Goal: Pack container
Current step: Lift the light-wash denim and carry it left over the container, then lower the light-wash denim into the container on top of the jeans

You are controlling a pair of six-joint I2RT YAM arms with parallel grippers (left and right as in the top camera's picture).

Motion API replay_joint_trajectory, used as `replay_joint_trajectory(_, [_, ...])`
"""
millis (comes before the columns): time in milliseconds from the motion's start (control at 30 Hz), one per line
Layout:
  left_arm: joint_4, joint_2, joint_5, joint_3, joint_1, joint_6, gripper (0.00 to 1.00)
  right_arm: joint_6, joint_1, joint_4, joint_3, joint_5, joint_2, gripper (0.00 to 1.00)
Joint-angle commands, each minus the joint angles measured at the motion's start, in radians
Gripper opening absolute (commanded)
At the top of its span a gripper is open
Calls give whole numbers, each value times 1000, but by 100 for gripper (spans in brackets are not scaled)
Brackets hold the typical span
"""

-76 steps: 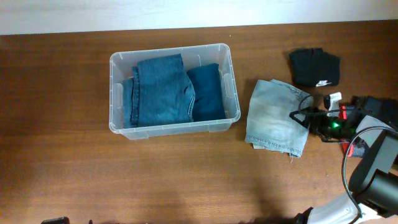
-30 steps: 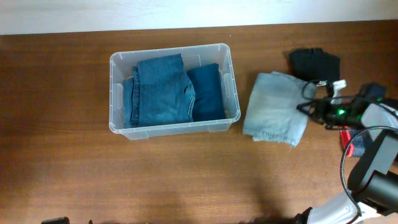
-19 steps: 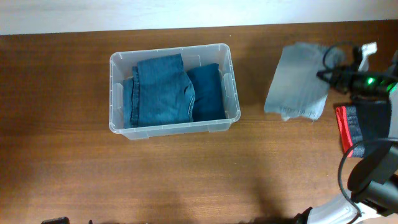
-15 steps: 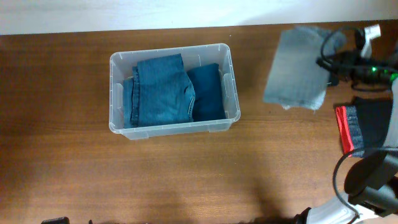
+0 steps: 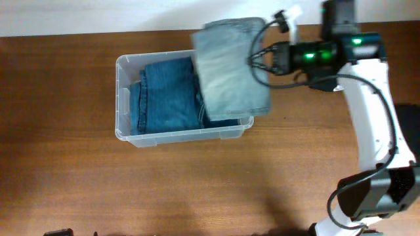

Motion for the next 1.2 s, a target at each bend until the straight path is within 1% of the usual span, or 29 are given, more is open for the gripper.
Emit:
replay_joint_trajectory(0, [0, -2, -17, -3, -5, 1, 99, 39, 72, 61, 30, -81, -39, 4])
replay_joint_trajectory(100, [0, -2, -17, -3, -5, 1, 99, 63, 136, 120, 29, -67, -39, 4])
replay_joint_trajectory(267, [0, -2, -17, -3, -5, 1, 100, 150, 228, 174, 29, 136, -27, 4])
replay_joint_trajectory(400, [0, -2, -17, -3, -5, 1, 100, 201, 270, 204, 29, 215, -3, 4])
replay_joint_trajectory(667, [0, -2, -17, -3, -5, 1, 100, 323, 282, 265, 28, 222, 91, 4])
replay_joint_trajectory(967, [0, -2, -17, -3, -5, 1, 100, 341, 280, 267, 28, 253, 194, 5])
replay_joint_trajectory(1000, [0, -2, -17, -3, -5, 1, 99, 341, 279, 260, 28, 300, 203, 5])
replay_joint_trajectory(1033, [0, -2, -17, -3, -5, 1, 100, 341, 278, 244, 28, 369, 204, 10])
replay_joint_trajectory(1067, [0, -2, -17, -3, -5, 1, 99, 341, 278, 229, 28, 430, 205, 12])
replay_joint_trajectory(1100, [0, -2, -18, -3, -5, 1, 100, 341, 279, 205, 28, 534, 204, 14])
replay_joint_trajectory(1167, [0, -2, -17, -3, -5, 1, 99, 340, 278, 179, 29, 638, 201, 20])
